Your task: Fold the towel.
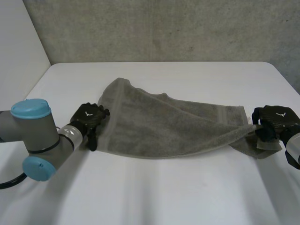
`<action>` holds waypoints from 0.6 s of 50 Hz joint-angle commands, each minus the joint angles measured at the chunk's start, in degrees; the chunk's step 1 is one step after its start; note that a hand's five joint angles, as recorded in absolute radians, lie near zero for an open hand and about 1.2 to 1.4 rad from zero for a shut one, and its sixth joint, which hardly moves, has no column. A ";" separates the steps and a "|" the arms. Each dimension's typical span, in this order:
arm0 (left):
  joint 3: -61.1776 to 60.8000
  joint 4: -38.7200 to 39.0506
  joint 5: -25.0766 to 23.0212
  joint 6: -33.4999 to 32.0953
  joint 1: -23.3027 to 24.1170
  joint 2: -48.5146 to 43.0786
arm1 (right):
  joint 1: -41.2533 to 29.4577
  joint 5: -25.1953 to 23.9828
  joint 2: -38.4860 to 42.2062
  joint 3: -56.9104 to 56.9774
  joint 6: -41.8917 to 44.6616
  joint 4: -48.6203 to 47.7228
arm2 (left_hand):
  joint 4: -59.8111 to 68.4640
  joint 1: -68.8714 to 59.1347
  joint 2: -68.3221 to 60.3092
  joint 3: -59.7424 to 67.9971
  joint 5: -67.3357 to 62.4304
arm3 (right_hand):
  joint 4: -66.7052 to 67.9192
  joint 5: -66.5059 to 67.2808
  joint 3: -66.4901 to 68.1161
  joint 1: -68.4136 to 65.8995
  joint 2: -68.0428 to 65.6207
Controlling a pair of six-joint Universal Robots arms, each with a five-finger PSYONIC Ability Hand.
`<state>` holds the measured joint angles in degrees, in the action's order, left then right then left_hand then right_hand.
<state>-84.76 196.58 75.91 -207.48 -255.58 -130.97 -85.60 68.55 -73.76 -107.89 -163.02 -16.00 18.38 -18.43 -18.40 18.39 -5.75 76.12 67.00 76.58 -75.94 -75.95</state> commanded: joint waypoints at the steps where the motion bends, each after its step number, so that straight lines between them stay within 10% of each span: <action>1: 0.21 0.29 -0.15 0.32 0.17 0.19 | -0.01 0.00 0.11 -0.04 0.07 0.00 | 4.78 -4.73 -4.76 4.77 -7.42 | 3.88 3.00 3.42 -4.06 -4.05; 30: -0.67 3.72 -0.06 5.24 0.17 1.68 | -0.01 0.00 0.46 0.05 0.16 -0.09 | 16.56 -16.51 -16.54 16.55 -19.20 | 3.88 3.00 3.42 -4.06 -4.05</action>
<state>-85.15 198.84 75.85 -204.76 -255.46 -129.78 -85.61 68.55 -73.32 -107.85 -162.93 -16.00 30.44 -30.47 -30.40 30.36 -6.45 76.12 67.00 76.58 -75.94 -75.95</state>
